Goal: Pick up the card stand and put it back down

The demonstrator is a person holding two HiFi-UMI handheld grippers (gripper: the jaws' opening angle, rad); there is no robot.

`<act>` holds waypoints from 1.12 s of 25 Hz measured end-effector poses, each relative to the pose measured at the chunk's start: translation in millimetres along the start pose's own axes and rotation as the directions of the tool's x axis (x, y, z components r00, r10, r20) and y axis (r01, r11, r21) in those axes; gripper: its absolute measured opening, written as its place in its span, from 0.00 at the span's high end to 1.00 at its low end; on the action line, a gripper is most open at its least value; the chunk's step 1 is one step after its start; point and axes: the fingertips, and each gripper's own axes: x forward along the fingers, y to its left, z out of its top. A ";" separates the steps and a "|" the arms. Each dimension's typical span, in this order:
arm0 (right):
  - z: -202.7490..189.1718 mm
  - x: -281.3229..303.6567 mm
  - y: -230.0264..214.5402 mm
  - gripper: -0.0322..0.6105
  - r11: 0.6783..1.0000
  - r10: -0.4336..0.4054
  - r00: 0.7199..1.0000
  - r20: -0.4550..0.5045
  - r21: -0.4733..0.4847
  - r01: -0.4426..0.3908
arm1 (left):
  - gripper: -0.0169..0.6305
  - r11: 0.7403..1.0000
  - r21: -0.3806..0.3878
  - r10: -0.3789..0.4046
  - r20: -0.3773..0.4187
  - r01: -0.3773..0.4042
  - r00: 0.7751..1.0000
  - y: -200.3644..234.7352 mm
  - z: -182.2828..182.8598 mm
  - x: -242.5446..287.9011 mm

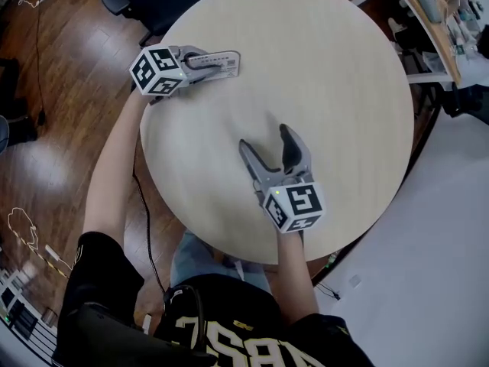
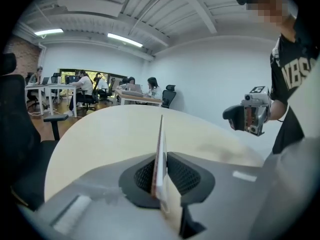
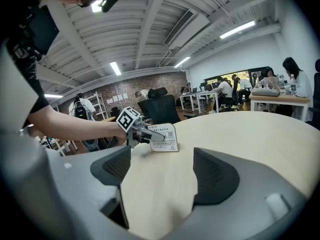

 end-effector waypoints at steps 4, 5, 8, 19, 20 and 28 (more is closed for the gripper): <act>-4.5 -4.9 0.4 0.34 1.000 0.002 1.000 -0.008 -0.004 -0.002 | 0.70 0.994 -0.043 0.101 0.034 -0.100 0.994 18.2 8.7 -5.9; -4.1 -7.1 2.7 0.34 1.000 0.005 1.000 -0.006 -0.006 -0.005 | 0.66 0.990 -0.061 0.127 0.051 -0.124 0.991 19.7 9.9 -12.2; 2.5 -15.2 10.5 0.34 1.000 0.021 1.000 0.011 -0.021 -0.021 | 0.58 0.970 -0.131 0.220 0.115 -0.205 0.969 19.3 11.6 -42.3; 54.9 -83.6 55.8 0.34 0.987 0.146 0.982 0.123 -0.088 -0.136 | 0.38 0.833 -0.248 0.553 0.369 -0.494 0.747 -150.8 63.9 -166.0; 57.2 -95.0 63.1 0.34 0.984 0.163 0.977 0.140 -0.097 -0.150 | 0.38 0.814 -0.250 0.581 0.387 -0.524 0.716 -176.9 69.0 -174.3; 65.3 -186.4 123.1 0.34 0.957 0.267 0.941 0.207 -0.174 -0.234 | 0.47 0.608 -0.358 0.775 0.462 -0.709 0.432 -346.7 93.6 -239.1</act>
